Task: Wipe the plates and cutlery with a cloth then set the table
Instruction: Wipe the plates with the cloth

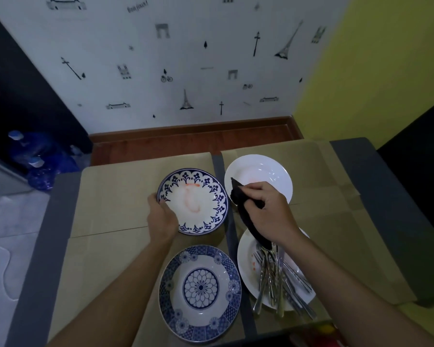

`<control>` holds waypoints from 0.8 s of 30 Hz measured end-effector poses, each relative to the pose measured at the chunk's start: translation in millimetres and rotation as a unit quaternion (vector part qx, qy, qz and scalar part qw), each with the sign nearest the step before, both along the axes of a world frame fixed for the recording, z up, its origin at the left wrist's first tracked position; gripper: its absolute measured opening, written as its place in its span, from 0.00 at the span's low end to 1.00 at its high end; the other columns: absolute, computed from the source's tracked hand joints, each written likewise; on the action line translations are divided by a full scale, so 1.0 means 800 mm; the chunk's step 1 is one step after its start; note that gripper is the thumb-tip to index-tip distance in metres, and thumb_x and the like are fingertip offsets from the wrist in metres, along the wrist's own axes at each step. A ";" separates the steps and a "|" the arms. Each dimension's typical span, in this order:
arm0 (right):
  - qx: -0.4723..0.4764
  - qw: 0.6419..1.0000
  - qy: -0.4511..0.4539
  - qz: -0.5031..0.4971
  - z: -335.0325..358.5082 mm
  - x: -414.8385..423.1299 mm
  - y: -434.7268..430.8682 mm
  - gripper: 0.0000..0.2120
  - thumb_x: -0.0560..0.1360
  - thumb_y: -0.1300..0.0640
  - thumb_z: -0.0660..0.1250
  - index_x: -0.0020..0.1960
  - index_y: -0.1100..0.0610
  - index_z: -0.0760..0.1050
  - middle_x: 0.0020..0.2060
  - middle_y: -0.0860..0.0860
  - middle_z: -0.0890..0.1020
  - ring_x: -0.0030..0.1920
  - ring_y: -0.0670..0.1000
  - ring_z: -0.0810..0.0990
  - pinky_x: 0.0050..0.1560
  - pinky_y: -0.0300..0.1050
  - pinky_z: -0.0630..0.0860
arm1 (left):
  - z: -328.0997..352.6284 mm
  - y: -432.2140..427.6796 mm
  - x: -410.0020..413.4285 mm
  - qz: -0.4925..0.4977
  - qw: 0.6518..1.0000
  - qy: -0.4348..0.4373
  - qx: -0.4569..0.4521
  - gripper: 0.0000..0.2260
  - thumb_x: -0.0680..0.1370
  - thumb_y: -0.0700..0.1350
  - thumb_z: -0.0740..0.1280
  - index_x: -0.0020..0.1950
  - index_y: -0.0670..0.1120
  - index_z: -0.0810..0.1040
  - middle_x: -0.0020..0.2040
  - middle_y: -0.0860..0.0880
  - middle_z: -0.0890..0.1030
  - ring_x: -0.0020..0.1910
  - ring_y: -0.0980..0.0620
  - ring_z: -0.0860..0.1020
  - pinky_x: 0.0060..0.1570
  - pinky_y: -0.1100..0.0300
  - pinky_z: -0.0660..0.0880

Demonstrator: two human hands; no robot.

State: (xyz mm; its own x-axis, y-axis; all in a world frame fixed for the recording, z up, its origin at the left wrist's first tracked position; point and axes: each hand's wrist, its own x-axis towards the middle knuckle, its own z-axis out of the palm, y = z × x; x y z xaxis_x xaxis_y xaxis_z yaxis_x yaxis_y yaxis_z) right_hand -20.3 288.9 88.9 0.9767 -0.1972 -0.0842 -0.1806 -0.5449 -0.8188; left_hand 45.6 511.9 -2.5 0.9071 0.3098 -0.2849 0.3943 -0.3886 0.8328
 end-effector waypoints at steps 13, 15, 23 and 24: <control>-0.307 0.947 0.005 0.097 0.036 0.026 0.027 0.17 0.84 0.56 0.62 0.71 0.55 0.78 0.62 0.55 0.73 0.64 0.57 0.70 0.63 0.49 0.73 | 0.107 -0.045 -0.022 -0.033 0.976 -0.157 -0.147 0.18 0.86 0.48 0.53 0.75 0.56 0.70 0.69 0.57 0.76 0.66 0.57 0.74 0.68 0.52 0.73; -0.260 0.953 -0.008 0.156 0.038 0.013 0.039 0.18 0.83 0.55 0.64 0.72 0.54 0.77 0.61 0.54 0.73 0.63 0.55 0.71 0.64 0.48 0.73 | 0.121 -0.053 -0.022 -0.018 0.976 -0.159 -0.150 0.18 0.86 0.48 0.53 0.75 0.55 0.69 0.69 0.57 0.75 0.68 0.56 0.73 0.70 0.52 0.72; -0.309 0.919 -0.038 0.240 0.060 0.045 0.049 0.25 0.86 0.56 0.54 0.83 0.53 0.58 0.83 0.50 0.56 0.83 0.55 0.47 0.81 0.55 0.54 | 0.139 -0.073 -0.042 -0.031 0.965 -0.202 -0.165 0.17 0.86 0.46 0.55 0.74 0.54 0.72 0.67 0.57 0.77 0.66 0.60 0.74 0.69 0.53 0.72; -0.330 0.920 -0.027 0.210 0.064 0.049 0.045 0.26 0.86 0.55 0.54 0.83 0.52 0.57 0.83 0.50 0.55 0.83 0.55 0.48 0.81 0.56 0.56 | 0.142 -0.073 -0.043 -0.019 0.964 -0.202 -0.170 0.17 0.86 0.46 0.55 0.74 0.54 0.71 0.67 0.57 0.77 0.66 0.59 0.75 0.69 0.52 0.73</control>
State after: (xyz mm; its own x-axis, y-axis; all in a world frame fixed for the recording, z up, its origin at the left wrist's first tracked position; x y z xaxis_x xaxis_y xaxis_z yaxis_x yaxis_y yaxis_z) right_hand 19.1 325.0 140.4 0.9778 0.2072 -0.0313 0.1899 -0.9393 -0.2856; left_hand 11.1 453.2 111.1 0.9743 0.2248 0.0156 0.0009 -0.0732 0.9973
